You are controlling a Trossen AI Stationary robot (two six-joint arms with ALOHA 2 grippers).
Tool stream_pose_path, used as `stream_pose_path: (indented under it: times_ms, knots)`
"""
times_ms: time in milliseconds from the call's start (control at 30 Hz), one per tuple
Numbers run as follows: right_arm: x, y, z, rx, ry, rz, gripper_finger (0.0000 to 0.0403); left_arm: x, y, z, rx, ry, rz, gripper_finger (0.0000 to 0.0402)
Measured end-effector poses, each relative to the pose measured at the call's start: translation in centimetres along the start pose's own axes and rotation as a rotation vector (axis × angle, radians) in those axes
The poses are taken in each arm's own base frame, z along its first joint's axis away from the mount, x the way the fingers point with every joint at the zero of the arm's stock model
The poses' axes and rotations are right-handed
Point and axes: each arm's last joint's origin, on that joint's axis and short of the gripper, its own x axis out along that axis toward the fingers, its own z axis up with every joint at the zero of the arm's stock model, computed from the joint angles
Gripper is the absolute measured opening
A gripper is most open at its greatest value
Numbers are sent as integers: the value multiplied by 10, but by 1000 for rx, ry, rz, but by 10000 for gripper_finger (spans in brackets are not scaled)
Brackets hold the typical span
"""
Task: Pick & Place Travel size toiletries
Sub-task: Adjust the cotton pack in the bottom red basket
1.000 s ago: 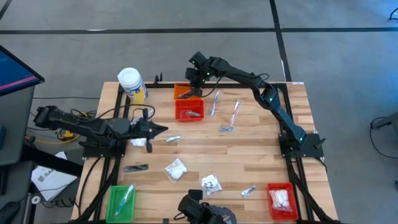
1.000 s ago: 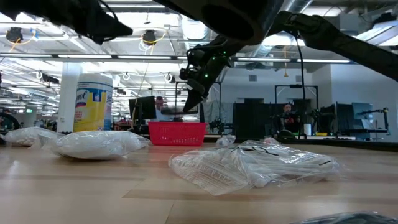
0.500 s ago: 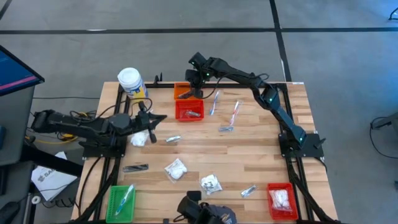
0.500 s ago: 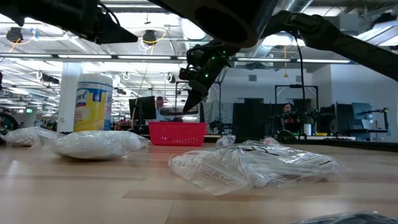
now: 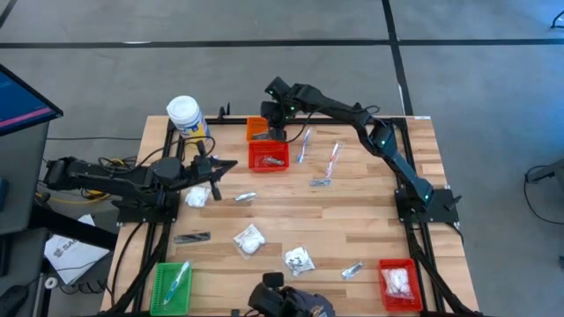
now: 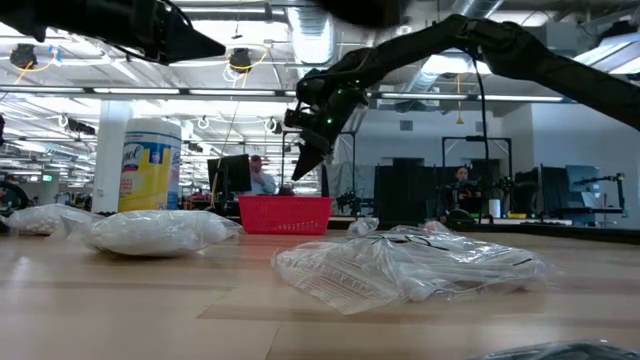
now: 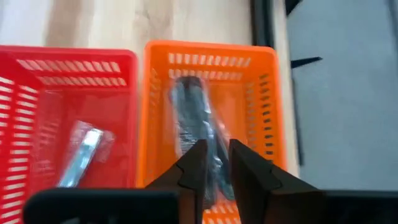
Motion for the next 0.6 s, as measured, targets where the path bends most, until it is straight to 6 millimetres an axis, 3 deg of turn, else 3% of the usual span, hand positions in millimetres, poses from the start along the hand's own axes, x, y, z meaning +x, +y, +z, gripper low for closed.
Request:
stream_pose_path:
  times_ms: [100,300,500,600]
  knots:
    - [-17,2,8,-8,0,-33,74,0,-2,0,-20,-6,-26,0]
    - [-83,19,31,60,-73,-51,83,-2,-6,1,-41,-13,-58,0]
    - [-127,55,44,142,-67,4,79,-4,-11,3,-62,-25,-93,0]
    - [-134,79,51,138,-48,44,79,-6,-14,4,-103,-28,-113,0]
